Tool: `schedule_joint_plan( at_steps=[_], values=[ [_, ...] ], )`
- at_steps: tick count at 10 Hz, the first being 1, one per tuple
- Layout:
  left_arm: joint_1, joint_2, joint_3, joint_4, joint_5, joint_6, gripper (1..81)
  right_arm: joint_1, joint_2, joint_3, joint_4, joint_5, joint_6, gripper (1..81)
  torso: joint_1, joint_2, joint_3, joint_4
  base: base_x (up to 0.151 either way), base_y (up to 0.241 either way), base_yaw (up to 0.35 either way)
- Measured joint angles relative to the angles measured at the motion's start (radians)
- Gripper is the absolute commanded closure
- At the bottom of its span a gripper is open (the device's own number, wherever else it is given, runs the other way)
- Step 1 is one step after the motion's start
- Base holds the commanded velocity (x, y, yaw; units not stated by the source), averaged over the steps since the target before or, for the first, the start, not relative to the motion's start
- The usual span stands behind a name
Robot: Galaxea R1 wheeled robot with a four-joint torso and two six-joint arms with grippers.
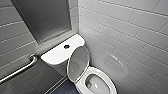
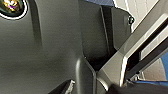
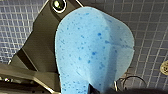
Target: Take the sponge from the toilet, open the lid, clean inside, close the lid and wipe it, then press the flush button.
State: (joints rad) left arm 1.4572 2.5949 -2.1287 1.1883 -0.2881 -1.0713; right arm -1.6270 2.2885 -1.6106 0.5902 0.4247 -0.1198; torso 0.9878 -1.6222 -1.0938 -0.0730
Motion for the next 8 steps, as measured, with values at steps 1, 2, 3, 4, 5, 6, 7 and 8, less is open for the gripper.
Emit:
schedule_joint_plan(
  at_steps=[1,2,3,4,5,6,7,8],
  values=[
    [0.000,0.008,-0.001,0.000,0.000,0.000,1.0,0.044,-0.050,0.047,0.028,-0.009,-0.006,81.1,0.000,0.000,0.000,0.000,0.000,0.000,0.000],
    [0.000,0.009,-0.002,0.001,-0.001,0.000,1.0,0.067,-0.075,0.075,0.039,-0.016,-0.010,81.1,0.000,0.000,0.000,0.000,0.000,0.000,0.000],
    [0.000,0.009,-0.009,0.000,0.000,0.000,1.0,0.090,-0.105,0.134,0.063,-0.050,-0.015,81.1,0.000,0.000,0.000,0.000,0.000,0.000,0.000],
    [0.000,0.010,-0.010,0.001,0.000,0.000,1.0,0.093,-0.120,0.163,0.066,-0.069,-0.018,81.1,0.000,0.000,0.000,0.000,0.000,0.000,0.000],
    [0.000,0.014,-0.011,0.001,0.000,0.000,1.0,0.095,-0.134,0.167,0.054,-0.083,-0.018,81.1,0.000,0.000,0.000,0.000,0.000,0.000,0.000],
    [0.000,0.021,-0.013,0.001,-0.001,0.000,1.0,0.111,-0.138,0.164,0.017,-0.089,-0.019,81.1,0.000,0.000,0.000,0.000,0.000,0.000,0.000],
    [0.000,0.025,-0.015,0.001,0.000,0.000,1.0,0.143,-0.130,0.165,-0.036,-0.088,-0.020,81.1,0.000,0.000,0.000,0.000,0.000,0.000,0.000],
    [0.001,0.026,-0.019,0.001,0.001,0.000,1.0,0.187,-0.124,0.170,-0.066,-0.086,-0.021,81.1,0.000,0.000,0.000,0.000,0.000,0.000,0.000]
  ],
)
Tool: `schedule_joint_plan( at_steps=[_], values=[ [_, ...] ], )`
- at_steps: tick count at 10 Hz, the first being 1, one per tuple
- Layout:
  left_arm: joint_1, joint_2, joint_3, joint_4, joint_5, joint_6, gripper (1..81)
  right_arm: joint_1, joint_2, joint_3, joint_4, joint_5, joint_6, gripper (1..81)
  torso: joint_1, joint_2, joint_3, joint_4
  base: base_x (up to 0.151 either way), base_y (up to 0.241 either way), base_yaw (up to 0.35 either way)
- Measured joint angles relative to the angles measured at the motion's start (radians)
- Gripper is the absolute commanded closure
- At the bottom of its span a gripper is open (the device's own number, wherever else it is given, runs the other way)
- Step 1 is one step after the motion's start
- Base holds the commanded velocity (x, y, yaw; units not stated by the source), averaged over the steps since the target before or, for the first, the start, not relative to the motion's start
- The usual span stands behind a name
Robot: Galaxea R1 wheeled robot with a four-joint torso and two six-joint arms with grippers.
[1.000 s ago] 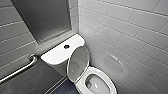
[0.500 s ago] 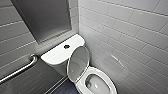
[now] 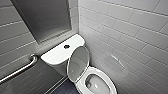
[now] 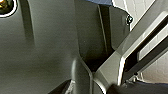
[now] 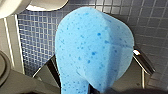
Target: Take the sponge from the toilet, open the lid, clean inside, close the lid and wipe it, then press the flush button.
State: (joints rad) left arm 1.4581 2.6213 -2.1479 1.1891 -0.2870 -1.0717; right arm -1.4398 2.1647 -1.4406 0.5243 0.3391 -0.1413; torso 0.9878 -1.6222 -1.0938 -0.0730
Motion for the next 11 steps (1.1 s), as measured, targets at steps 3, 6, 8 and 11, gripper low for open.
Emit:
schedule_joint_plan(
  at_steps=[3,6,8,11],
  values=[
    [0.031,0.017,-0.054,0.000,0.003,0.000,1.0,0.132,-0.051,0.068,-0.029,-0.010,0.000,81.1,0.000,0.000,0.000,0.000,0.000,0.000,0.000],
    [0.061,0.085,-0.181,0.000,0.000,0.001,1.0,0.283,-0.084,0.149,-0.041,-0.023,0.000,81.1,0.000,0.000,0.000,0.000,0.000,0.000,0.000],
    [0.092,0.143,-0.247,0.000,-0.001,0.001,1.0,0.412,-0.096,0.175,-0.044,-0.067,0.001,81.1,0.000,0.000,0.000,0.000,0.000,0.000,0.000],
    [0.136,0.221,-0.355,0.001,-0.005,0.048,1.0,0.605,-0.082,0.177,-0.046,-0.158,0.004,81.1,0.000,0.000,0.000,0.000,0.000,0.000,0.000]
  ],
)
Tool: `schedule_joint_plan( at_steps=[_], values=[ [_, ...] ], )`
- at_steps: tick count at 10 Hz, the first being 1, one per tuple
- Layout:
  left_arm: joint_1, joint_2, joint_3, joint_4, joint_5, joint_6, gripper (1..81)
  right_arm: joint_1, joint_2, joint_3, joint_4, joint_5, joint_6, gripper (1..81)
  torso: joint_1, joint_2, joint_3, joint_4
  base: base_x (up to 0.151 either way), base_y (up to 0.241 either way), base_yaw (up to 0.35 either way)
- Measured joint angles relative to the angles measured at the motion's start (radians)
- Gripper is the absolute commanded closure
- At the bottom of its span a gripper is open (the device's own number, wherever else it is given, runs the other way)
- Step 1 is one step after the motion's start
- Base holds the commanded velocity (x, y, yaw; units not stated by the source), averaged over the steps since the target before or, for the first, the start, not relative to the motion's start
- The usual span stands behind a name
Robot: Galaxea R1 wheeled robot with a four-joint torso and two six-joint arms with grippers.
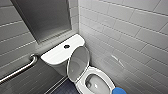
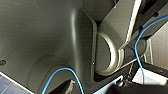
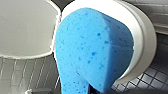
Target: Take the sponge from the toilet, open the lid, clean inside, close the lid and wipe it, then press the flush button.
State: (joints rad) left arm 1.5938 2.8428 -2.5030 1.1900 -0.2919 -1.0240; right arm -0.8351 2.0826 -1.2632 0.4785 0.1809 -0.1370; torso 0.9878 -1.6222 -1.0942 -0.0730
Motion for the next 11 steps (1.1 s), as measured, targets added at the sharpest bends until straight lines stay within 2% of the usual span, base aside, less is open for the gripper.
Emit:
schedule_joint_plan(
  at_steps=[2,4,11],
  values=[
    [0.002,0.046,-0.099,0.000,0.003,0.022,1.0,0.091,0.066,-0.055,0.002,-0.083,0.004,81.1,0.000,0.000,0.000,0.000,0.000,0.000,0.000],
    [0.012,0.098,-0.153,0.000,0.000,0.034,1.0,0.151,0.137,-0.166,0.003,-0.164,0.010,81.1,0.000,0.000,0.000,0.000,0.000,0.000,0.000],
    [0.024,0.113,-0.160,0.000,0.001,0.041,1.0,0.312,0.411,-0.492,0.004,-0.344,0.054,81.1,0.000,0.000,-0.001,0.000,0.000,0.000,0.000]
  ],
)
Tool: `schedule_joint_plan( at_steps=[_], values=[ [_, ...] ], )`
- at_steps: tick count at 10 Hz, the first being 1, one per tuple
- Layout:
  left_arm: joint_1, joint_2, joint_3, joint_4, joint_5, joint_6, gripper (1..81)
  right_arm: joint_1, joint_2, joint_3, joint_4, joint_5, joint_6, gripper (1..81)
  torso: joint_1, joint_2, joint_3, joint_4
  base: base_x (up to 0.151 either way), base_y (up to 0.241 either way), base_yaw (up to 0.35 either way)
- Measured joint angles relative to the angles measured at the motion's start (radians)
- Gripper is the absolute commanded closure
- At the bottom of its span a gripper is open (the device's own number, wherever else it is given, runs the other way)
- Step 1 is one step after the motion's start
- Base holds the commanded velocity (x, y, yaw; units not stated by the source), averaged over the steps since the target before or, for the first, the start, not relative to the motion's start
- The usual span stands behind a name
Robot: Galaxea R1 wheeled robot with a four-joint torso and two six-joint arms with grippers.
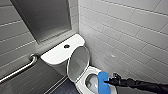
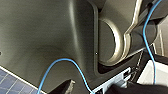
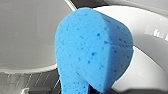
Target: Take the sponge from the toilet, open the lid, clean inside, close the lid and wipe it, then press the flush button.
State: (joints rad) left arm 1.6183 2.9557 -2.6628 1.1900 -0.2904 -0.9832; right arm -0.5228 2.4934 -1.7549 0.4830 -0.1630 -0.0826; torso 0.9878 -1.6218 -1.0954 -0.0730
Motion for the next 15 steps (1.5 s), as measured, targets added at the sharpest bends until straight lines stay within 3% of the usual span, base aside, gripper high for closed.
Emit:
schedule_joint_plan(
  at_steps=[3,6,8,15],
  values=[
    [0.004,0.000,0.000,0.000,0.001,0.000,1.0,0.044,0.062,-0.067,-0.001,-0.041,0.018,81.1,0.025,-0.038,-0.004,0.000,0.000,0.000,0.000],
    [-0.001,0.000,0.000,0.000,0.000,0.000,1.0,0.077,0.107,-0.092,-0.001,-0.047,0.031,81.1,0.040,-0.058,-0.067,0.000,0.000,0.000,0.000],
    [-0.006,0.000,0.000,-0.001,0.000,0.000,1.0,0.090,0.134,-0.129,-0.002,-0.050,0.048,81.1,0.042,-0.061,-0.081,0.000,0.000,0.000,0.000],
    [-0.001,0.003,0.000,-0.004,0.000,0.000,1.0,0.113,0.340,-0.431,-0.002,-0.024,0.184,81.1,0.042,-0.061,-0.079,0.000,0.000,0.000,0.000]
  ],
)
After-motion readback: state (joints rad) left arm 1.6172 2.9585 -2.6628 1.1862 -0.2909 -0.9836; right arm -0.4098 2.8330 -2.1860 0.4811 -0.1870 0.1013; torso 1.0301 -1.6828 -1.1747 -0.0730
